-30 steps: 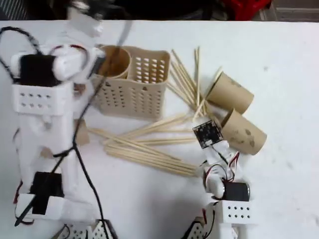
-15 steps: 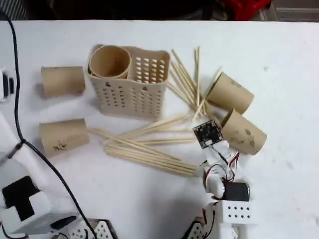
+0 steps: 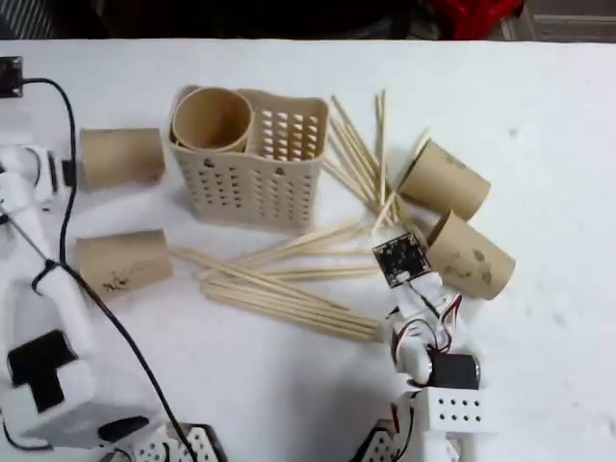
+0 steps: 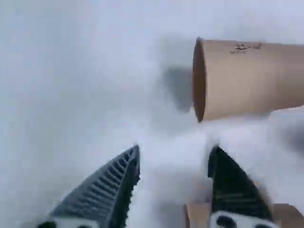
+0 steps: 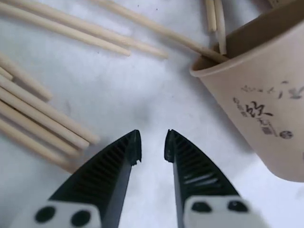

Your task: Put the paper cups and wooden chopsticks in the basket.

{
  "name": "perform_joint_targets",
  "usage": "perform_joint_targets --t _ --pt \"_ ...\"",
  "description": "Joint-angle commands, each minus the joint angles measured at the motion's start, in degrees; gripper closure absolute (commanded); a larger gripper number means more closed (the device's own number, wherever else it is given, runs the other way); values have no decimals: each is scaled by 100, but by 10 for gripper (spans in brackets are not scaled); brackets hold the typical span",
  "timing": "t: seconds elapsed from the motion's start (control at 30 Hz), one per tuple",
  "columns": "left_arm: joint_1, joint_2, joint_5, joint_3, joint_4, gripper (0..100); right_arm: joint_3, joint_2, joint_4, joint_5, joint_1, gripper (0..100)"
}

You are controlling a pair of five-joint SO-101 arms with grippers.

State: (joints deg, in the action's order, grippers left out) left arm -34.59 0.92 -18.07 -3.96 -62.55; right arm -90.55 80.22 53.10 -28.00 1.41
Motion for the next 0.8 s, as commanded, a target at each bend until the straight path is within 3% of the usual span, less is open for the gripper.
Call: perform_joint_targets --t 0.0,0.2,0.4,0.5,0.77 --pt "224 444 237 97 79 755 9 40 -136 0 -22 907" --pt "136 338 229 334 -1591 749 0 40 -136 0 -4 907" --pt "-22 -514 229 246 -2541 700 0 40 -136 0 -4 907" --pt "-180 -787 220 -229 -2365 699 0 40 -136 0 -4 907" --pt "-286 -822 246 -1820 -897 699 0 40 -127 0 -4 907"
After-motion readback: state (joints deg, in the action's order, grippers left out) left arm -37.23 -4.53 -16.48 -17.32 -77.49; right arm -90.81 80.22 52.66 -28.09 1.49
